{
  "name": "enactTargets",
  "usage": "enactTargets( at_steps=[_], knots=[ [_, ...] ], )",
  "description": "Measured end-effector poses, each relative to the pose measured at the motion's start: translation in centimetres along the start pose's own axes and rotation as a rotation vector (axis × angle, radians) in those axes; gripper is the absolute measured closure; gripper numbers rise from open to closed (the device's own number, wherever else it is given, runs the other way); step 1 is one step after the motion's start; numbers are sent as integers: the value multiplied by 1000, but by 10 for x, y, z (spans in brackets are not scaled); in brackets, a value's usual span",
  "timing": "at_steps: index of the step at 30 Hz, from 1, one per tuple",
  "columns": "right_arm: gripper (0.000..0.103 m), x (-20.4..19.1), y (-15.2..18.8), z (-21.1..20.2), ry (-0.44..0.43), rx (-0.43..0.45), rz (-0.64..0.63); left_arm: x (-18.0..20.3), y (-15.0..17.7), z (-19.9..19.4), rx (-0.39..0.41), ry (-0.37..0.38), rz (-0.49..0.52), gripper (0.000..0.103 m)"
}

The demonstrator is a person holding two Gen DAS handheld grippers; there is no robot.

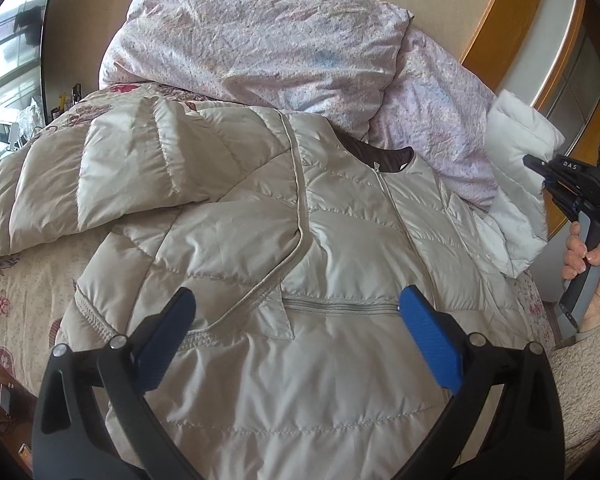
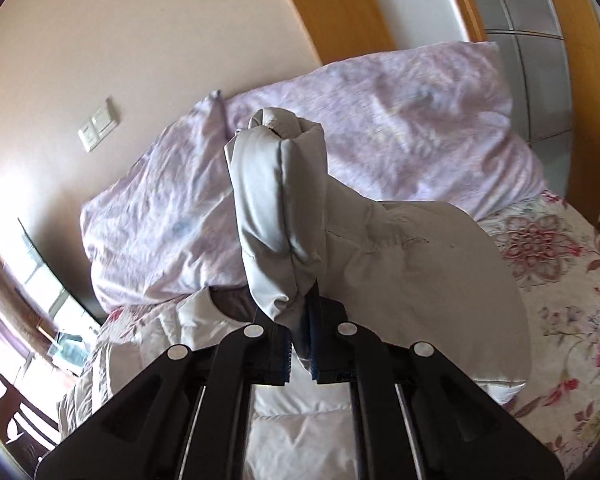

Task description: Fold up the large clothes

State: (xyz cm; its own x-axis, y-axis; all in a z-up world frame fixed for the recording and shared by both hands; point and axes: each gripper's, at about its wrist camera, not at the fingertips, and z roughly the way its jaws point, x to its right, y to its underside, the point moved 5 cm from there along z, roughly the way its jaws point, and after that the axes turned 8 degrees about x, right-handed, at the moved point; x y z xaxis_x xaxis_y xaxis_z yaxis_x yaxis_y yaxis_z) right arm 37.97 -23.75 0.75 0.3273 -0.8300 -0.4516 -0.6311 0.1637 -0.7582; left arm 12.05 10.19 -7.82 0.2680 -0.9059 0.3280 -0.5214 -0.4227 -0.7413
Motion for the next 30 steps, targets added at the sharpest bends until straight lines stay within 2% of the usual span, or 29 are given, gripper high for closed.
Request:
enactTargets(
  at_steps=[3, 9, 14, 18, 19, 21, 22, 24, 27, 30],
  knots=[
    [96, -32, 23, 24, -47, -73, -57, -3, -2, -1, 5, 5, -9, 2],
    [96, -77, 86, 64, -47, -223, -146, -8, -4, -7, 21, 10, -19, 2],
    [96, -96, 129, 77, 8, -300, -275, -12, -6, -6, 24, 9, -32, 2],
    [92, -111, 159, 84, 109, -320, -490, -14, -6, -3, 18, 4, -36, 2],
    [87, -115, 166, 85, 128, -328, -550, -15, -6, -3, 17, 5, -38, 2],
    [65, -123, 181, 81, 135, -347, -655, -17, -6, -3, 12, 6, -41, 2],
    [45, -128, 185, 77, 133, -334, -691, -19, -6, -3, 10, 5, -45, 2],
    [41, -135, 187, 65, 109, -306, -742, -25, -7, -3, 8, 0, -61, 2],
    [42, -135, 173, 43, -5, -293, -640, -40, -10, -7, 24, -13, -91, 2],
    [42, -115, 143, 32, -8, -224, -475, -58, -12, -16, 81, -31, -110, 2]
  ],
)
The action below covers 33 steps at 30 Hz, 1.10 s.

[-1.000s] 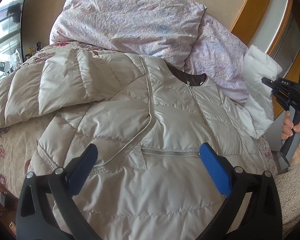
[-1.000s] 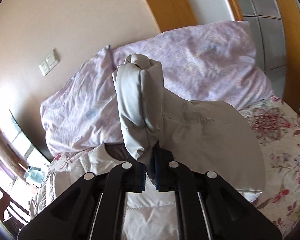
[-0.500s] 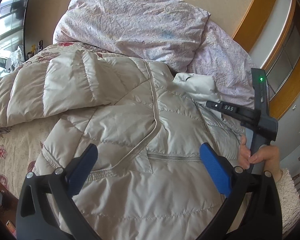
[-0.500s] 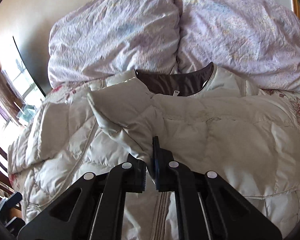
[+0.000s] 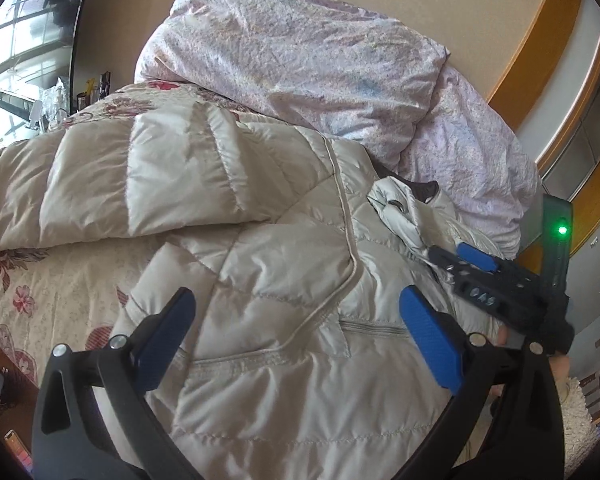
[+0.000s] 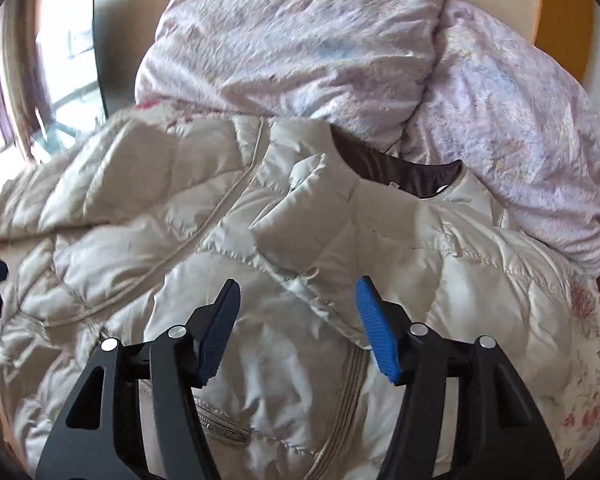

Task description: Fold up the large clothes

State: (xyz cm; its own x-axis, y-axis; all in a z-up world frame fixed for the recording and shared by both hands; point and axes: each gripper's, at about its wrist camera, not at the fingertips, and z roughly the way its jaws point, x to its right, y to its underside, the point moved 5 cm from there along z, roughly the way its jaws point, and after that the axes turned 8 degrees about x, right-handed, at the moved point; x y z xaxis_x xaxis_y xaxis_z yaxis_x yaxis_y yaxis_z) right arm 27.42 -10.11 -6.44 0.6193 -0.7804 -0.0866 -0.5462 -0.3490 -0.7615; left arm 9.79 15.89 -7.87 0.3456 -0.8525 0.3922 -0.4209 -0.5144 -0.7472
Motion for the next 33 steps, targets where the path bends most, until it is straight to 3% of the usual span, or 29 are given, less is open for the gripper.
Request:
enactTargets(
  at_steps=[2, 6, 9, 13, 19, 26, 33],
  knots=[
    [42, 26, -8, 1, 67, 24, 76, -14, -3, -5, 29, -16, -25, 2],
    [43, 58, -7, 31, 193, -32, 101, -50, -6, -7, 19, -36, -138, 2],
    [42, 55, 20, 76, 212, -212, 73, -77, -6, -12, 35, -38, -247, 2],
    [42, 37, 27, 85, 320, -176, -58, -110, -6, -16, 62, -88, -349, 2],
    [41, 53, 25, 75, 220, -207, 103, -143, -4, -9, 74, -100, -493, 3],
    [32, 45, 25, 66, 174, -208, 120, -168, -11, 6, 102, -83, -652, 3],
    [32, 45, 25, 64, 149, -202, 155, -188, -15, 22, 126, -99, -773, 18]
  ],
)
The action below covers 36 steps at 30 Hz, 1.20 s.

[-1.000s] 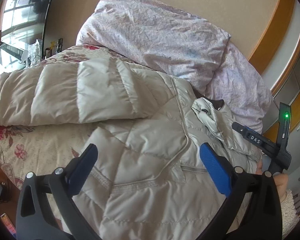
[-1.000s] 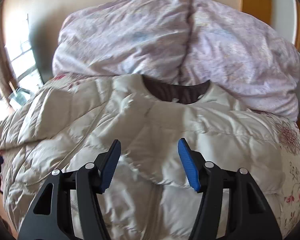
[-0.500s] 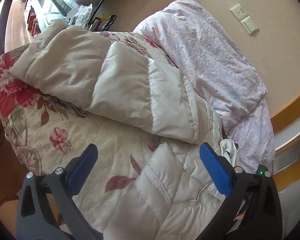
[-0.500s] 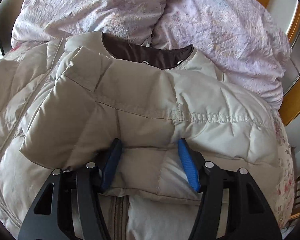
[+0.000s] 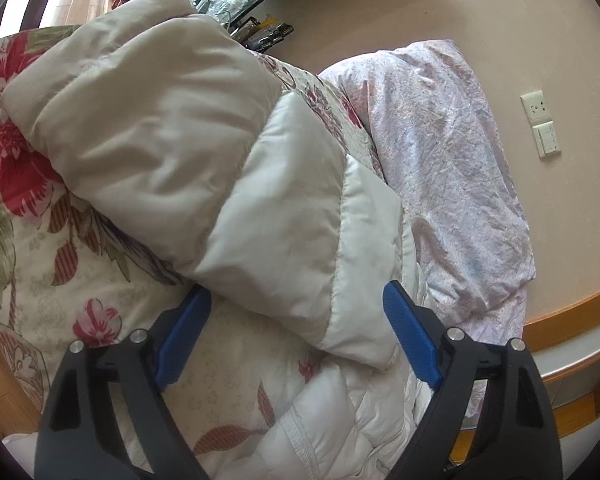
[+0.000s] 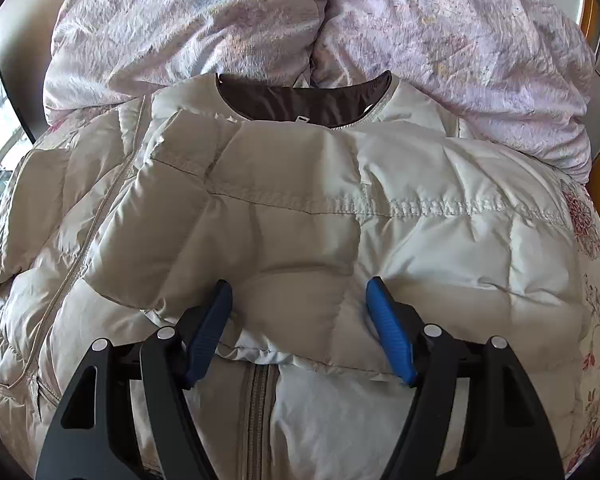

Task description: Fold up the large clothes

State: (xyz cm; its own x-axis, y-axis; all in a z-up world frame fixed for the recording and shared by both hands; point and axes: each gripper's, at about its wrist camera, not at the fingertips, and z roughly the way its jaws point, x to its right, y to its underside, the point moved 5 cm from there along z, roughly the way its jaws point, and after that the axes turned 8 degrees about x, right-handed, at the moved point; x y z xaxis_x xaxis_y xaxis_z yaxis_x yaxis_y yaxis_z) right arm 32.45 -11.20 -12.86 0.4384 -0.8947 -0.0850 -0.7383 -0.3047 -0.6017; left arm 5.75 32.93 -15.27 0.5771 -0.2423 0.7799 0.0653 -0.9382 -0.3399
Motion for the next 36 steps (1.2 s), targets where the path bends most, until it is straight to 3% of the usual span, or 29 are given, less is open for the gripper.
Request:
enactTargets(
  at_steps=[2, 9, 13, 14, 16, 18, 23, 27, 31, 36],
  knots=[
    [32, 0, 1, -1, -4, 1, 0, -4, -5, 1, 30, -6, -38, 23],
    [32, 1, 2, -4, -19, 9, 3, -25, -25, 5, 83, -34, -131, 56],
    [32, 2, 3, -7, -27, 8, 10, -26, -34, 5, 92, -92, -74, 66],
    [32, 3, 3, -9, -33, 8, 17, -26, -37, 5, 96, -106, -55, 70],
    [32, 5, 3, -16, -64, 12, 40, -21, -43, 6, 97, -112, -18, 88],
    [32, 9, 1, -26, -96, 27, 63, -9, -50, 3, 100, -123, 41, 93],
    [27, 31, -6, -61, -115, 100, 93, 63, -65, -18, 160, -101, 254, 95],
    [27, 59, -8, -84, -99, 150, 129, 141, -59, -36, 201, -11, 413, 95],
    [27, 86, -5, -97, -87, 178, 173, 218, -19, -46, 192, 115, 576, 95],
    [27, 110, 6, -101, -75, 174, 207, 281, 64, -39, 66, 262, 724, 96]
  ],
)
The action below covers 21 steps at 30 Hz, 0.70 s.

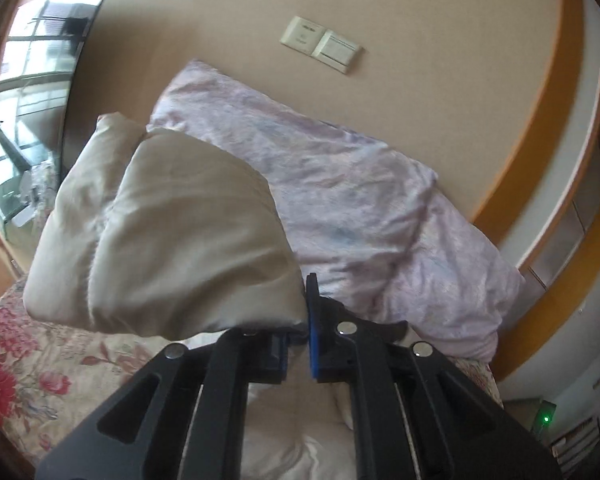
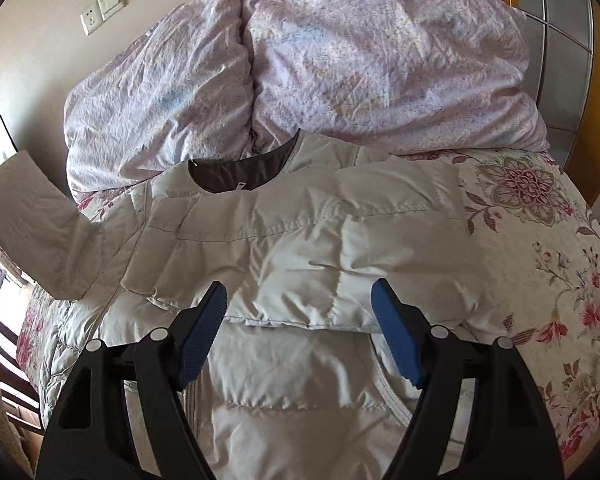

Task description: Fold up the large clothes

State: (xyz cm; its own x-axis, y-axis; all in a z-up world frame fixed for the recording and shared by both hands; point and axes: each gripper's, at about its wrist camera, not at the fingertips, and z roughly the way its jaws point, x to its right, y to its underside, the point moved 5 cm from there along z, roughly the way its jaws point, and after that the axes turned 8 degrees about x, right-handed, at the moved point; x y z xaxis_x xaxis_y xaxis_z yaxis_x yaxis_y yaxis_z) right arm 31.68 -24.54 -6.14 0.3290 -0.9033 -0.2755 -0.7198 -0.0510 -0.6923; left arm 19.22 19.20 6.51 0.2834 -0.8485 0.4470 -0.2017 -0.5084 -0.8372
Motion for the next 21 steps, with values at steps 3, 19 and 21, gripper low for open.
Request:
enactTargets(
  at_steps=[3, 19, 21],
  knots=[
    [27, 12, 4, -2, 10, -2, 12, 42, 28, 18, -59, 77, 56, 96],
    [27, 26, 8, 4, 21, 8, 48, 130, 193, 76, -336, 128, 487, 51],
    [27, 24, 5, 3, 28, 21, 41, 134, 199, 72, -332, 154, 527, 39]
  ],
)
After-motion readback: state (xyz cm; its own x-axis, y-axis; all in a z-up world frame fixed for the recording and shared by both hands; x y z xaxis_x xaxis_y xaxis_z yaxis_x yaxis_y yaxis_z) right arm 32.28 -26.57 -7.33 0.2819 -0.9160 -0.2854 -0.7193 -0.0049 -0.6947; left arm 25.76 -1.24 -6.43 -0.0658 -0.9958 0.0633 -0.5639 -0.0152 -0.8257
